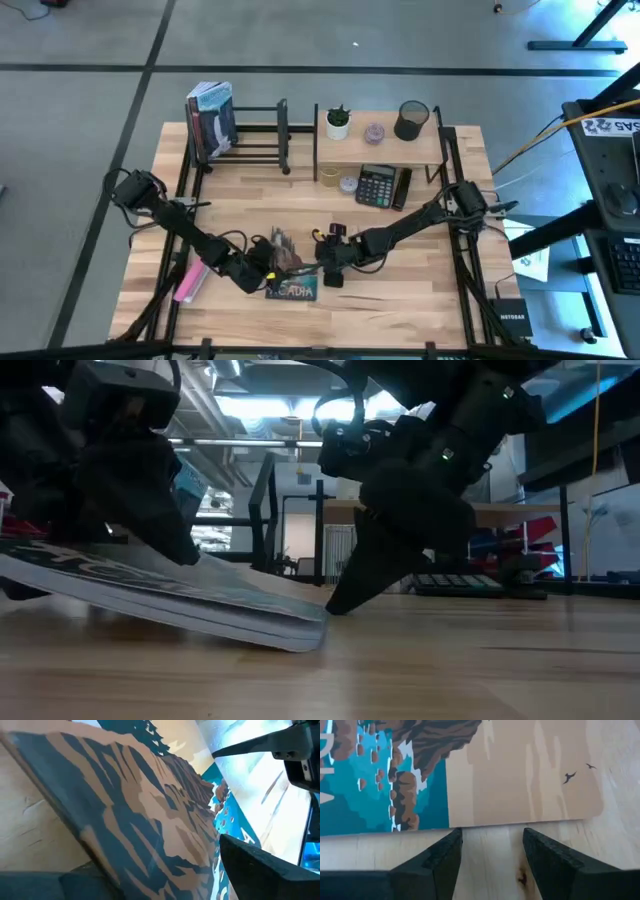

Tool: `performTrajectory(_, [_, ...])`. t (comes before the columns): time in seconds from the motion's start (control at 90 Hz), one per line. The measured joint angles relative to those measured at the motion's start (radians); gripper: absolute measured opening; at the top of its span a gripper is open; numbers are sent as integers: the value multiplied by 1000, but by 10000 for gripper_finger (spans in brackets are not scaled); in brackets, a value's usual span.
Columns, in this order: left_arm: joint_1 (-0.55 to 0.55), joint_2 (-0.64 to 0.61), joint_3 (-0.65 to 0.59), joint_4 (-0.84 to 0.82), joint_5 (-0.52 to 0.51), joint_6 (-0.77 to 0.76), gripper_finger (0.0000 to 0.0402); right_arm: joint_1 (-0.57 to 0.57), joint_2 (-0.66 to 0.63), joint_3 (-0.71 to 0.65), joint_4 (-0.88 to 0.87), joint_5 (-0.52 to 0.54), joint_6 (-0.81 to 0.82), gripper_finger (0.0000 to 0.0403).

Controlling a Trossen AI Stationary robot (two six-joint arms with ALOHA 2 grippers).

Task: Stock shelves
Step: Put the brown book into the book holder

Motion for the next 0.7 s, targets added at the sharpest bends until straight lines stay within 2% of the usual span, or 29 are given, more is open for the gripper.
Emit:
performTrajectory(0.156, [0, 1, -2, 0, -3, -3, 167, 0, 0, 0, 0, 0, 0, 198])
performTrajectory(0.3, [0, 1, -3, -5, -4, -5, 78, 1, 0, 0, 0, 22, -2, 198])
performTrajectory(0.378, [-2, -9, -2, -6, -3, -6, 25, 27, -2, 0, -1, 81, -20, 198])
performTrajectory(0.478, [-12, -54, -2, -44, -36, 4, 9, 81, -19, -4, -61, 210, -28, 198])
performTrajectory(0.567, [-19, -131, 30, -203, -72, 20, 5, 126, -47, -7, -167, 283, -2, 198])
performTrajectory(0.7, [-18, -273, 172, -642, -168, 21, 3, 175, -76, -9, -321, 355, 87, 198])
